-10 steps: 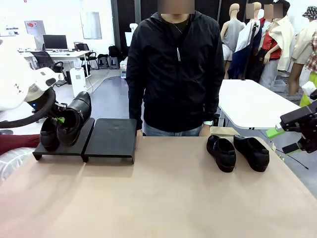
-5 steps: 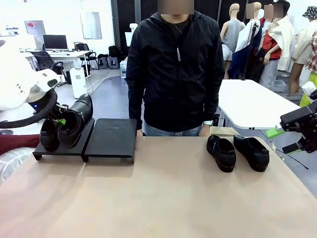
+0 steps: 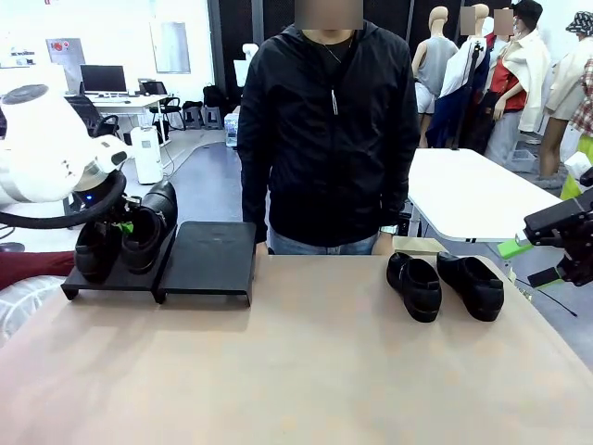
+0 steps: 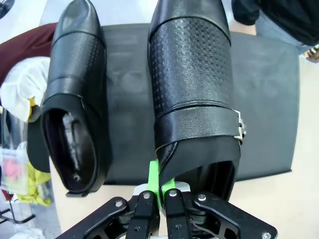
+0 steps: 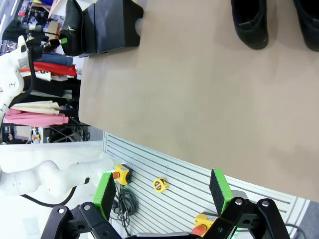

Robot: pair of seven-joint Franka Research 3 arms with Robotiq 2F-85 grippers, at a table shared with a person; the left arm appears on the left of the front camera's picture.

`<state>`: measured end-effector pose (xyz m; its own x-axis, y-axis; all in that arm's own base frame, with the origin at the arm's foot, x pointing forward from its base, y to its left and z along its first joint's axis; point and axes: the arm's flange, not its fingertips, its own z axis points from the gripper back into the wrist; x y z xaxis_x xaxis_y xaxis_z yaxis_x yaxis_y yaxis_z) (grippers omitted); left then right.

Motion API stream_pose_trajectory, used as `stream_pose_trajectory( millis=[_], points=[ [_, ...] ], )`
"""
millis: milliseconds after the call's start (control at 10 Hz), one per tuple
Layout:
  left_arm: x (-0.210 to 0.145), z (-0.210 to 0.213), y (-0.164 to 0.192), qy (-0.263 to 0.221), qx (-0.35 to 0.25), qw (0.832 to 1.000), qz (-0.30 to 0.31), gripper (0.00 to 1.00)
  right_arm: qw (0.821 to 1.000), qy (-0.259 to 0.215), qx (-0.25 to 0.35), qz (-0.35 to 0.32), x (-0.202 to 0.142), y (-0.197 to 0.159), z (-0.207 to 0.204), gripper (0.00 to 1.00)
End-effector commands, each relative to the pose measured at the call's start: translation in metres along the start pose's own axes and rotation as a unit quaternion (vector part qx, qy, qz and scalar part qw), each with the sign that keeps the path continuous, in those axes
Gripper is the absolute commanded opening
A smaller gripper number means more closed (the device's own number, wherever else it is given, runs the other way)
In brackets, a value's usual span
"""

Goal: Organize the shoes by placing them on the stand.
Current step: Place the Shoe from the middle of the table onto the Shoes Stand.

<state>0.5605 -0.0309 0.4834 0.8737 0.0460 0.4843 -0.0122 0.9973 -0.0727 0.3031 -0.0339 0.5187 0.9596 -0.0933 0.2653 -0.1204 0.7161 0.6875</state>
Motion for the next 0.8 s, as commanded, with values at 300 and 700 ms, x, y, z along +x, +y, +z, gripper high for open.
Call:
stream_pose_trajectory(
  millis=[300, 700],
  points=[
    [0.029, -0.023, -0.003, 0.033, 0.038, 0.999, 0.017, 0.00, 1.000, -0.003, 0.015, 0.002, 0.002, 0.001, 0.000, 1.00],
    [0.028, -0.039, 0.002, 0.051, 0.064, 0.996, 0.030, 0.00, 1.000, -0.003, 0.015, 0.002, 0.002, 0.001, 0.000, 1.00]
  ],
)
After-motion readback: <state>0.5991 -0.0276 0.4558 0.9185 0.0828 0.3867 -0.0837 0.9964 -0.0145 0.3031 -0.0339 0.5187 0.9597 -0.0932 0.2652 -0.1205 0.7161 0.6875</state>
